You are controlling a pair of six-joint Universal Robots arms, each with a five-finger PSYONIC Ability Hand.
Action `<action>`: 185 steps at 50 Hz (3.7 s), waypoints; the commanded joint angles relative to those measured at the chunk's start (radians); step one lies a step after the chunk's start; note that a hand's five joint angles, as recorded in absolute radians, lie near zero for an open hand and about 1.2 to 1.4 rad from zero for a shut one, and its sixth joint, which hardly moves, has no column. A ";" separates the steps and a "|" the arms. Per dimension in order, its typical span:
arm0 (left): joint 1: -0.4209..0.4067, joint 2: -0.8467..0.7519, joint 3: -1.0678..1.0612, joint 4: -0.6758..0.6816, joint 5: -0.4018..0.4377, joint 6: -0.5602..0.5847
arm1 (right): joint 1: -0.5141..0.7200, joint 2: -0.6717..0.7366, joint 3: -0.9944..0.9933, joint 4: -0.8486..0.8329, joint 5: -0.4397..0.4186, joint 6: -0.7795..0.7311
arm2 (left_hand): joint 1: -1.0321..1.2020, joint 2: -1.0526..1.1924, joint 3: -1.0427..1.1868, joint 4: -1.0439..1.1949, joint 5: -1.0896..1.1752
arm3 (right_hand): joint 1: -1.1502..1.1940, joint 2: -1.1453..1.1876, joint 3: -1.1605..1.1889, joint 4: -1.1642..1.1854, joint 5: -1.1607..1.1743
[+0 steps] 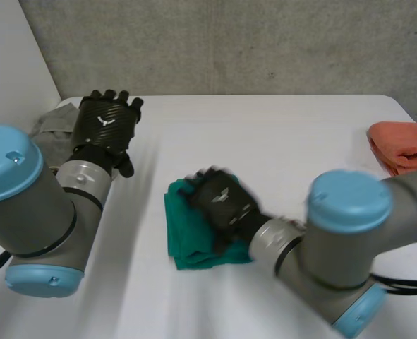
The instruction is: Fold the laundry.
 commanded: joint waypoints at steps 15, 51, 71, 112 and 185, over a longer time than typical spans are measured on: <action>-0.162 -0.273 0.179 -0.280 0.072 -0.263 | -0.190 0.119 -0.212 0.300 0.042 0.364 | 0.003 -0.003 -0.014 -0.008 -0.019 | -0.037 -0.073 -0.062 -0.070 -0.078; -0.007 -0.033 0.400 -0.551 0.478 -0.224 | 0.000 -0.113 0.148 -0.053 0.229 0.046 | 0.021 0.015 0.003 0.010 -0.001 | -0.037 -0.073 -0.062 -0.070 -0.078; 0.004 -0.043 0.432 -0.648 0.515 -0.221 | 0.091 0.137 0.122 -0.197 0.321 -0.071 | 0.009 0.003 -0.008 -0.002 -0.013 | 0.093 0.058 0.068 0.060 0.052; 0.012 -0.030 0.355 -0.576 0.514 -0.230 | 0.067 0.226 -0.093 -0.208 0.310 -0.077 | 0.012 0.006 -0.006 0.001 -0.010 | 1.185 1.149 1.160 1.152 1.143; 0.012 -0.026 0.306 -0.522 0.509 -0.284 | -1.053 0.477 -0.619 -0.088 -0.351 -0.215 | 0.018 0.012 0.000 0.007 -0.004 | -0.037 -0.073 -0.062 -0.070 -0.078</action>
